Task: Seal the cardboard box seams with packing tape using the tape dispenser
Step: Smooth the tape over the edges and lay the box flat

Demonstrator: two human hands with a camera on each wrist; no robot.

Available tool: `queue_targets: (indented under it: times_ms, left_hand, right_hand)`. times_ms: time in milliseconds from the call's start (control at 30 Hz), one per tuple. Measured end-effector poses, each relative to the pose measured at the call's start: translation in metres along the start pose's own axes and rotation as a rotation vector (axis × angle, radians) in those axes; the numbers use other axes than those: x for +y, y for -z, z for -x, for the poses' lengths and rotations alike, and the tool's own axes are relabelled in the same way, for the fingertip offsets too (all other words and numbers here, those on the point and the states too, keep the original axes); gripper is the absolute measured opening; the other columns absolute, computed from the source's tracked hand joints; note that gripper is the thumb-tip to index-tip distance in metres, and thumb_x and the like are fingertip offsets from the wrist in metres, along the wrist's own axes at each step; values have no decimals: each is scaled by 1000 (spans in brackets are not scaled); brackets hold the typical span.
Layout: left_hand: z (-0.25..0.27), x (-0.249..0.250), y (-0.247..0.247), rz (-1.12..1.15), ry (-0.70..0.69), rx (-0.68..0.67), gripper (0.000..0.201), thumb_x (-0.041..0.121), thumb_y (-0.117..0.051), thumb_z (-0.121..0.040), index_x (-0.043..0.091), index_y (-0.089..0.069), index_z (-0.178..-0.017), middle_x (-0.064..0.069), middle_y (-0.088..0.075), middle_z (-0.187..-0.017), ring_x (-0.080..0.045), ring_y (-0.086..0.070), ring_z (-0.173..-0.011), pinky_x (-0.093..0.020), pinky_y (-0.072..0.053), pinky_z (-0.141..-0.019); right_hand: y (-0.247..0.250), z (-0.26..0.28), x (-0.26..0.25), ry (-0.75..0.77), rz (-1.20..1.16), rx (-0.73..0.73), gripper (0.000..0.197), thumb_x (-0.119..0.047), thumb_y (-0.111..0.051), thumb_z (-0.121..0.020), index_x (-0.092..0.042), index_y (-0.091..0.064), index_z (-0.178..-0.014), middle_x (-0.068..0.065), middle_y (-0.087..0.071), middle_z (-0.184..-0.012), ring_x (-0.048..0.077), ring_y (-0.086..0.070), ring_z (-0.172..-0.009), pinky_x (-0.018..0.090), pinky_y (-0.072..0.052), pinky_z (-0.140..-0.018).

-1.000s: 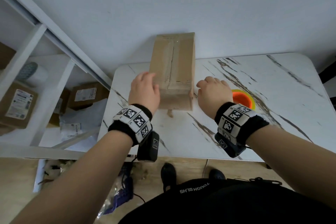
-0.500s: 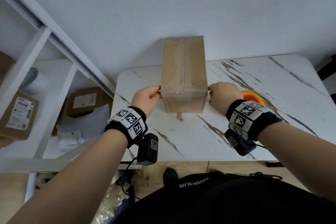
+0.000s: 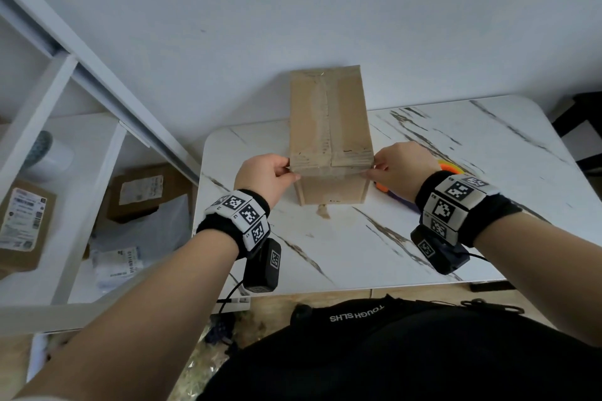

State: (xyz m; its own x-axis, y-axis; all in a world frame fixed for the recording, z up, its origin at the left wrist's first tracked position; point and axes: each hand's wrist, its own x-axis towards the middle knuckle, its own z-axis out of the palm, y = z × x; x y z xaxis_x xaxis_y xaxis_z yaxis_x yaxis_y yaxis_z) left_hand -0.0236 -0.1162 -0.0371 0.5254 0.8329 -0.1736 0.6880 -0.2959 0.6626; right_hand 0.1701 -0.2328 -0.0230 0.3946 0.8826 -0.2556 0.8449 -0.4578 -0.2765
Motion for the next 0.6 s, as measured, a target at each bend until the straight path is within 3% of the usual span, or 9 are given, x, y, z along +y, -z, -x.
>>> queue_targets:
  times_ms: [200,300,367,400,467,533,600]
  left_hand:
    - [-4,-2,-1,-27,15,13,29,29,-70,-80,15,-69,-106,-5,-72,-100,-19,-66,-95,-31,-50,-89]
    - [-6,-7,3,8,-7,-61,61,30,-78,-72,16,-55,-126,-2,-67,-111,-17,-64,-102,-29,-48,-92]
    - [-7,-8,6,-59,-57,-97,90,37,-81,-66,20,-36,-142,0,-53,-131,-13,-55,-114,-31,-42,-98]
    - [-7,-9,7,-92,-92,-97,95,41,-80,-65,23,-30,-144,1,-45,-139,-13,-49,-121,-33,-39,-103]
    - [-8,-9,7,-82,-184,-79,83,45,-74,-72,29,-33,-142,0,-38,-145,-14,-39,-131,-37,-33,-111]
    - [-10,-10,5,-59,-248,-43,59,41,-65,-82,29,-45,-136,-1,-41,-144,-13,-36,-134,-37,-31,-113]
    - [-12,-10,3,-68,-264,0,42,32,-62,-87,27,-55,-128,-1,-44,-142,-15,-38,-132,-28,-27,-112]
  right_hand:
    - [-10,1,1,-39,-41,68,35,-41,-53,-88,-11,-71,-89,9,-71,-86,28,-63,-86,35,-52,-70]
    - [-4,-3,5,-27,-98,3,44,-50,-64,-78,-19,-67,-110,-2,-69,-101,19,-62,-94,34,-51,-82]
    - [1,-3,6,-25,-139,12,72,-52,-73,-68,-21,-52,-129,-6,-62,-109,17,-60,-99,35,-48,-89]
    - [3,-2,5,-26,-168,39,85,-53,-77,-63,-20,-44,-134,-5,-59,-109,17,-58,-99,36,-47,-89]
    - [4,0,3,1,-211,106,89,-54,-79,-60,-21,-40,-133,-6,-55,-99,17,-57,-90,34,-48,-81]
    - [4,1,2,58,-237,146,68,-50,-75,-69,-20,-48,-124,-5,-57,-86,17,-55,-79,33,-47,-73]
    - [2,1,1,96,-257,154,45,-42,-70,-78,-18,-57,-113,-2,-59,-81,18,-55,-75,33,-47,-71]
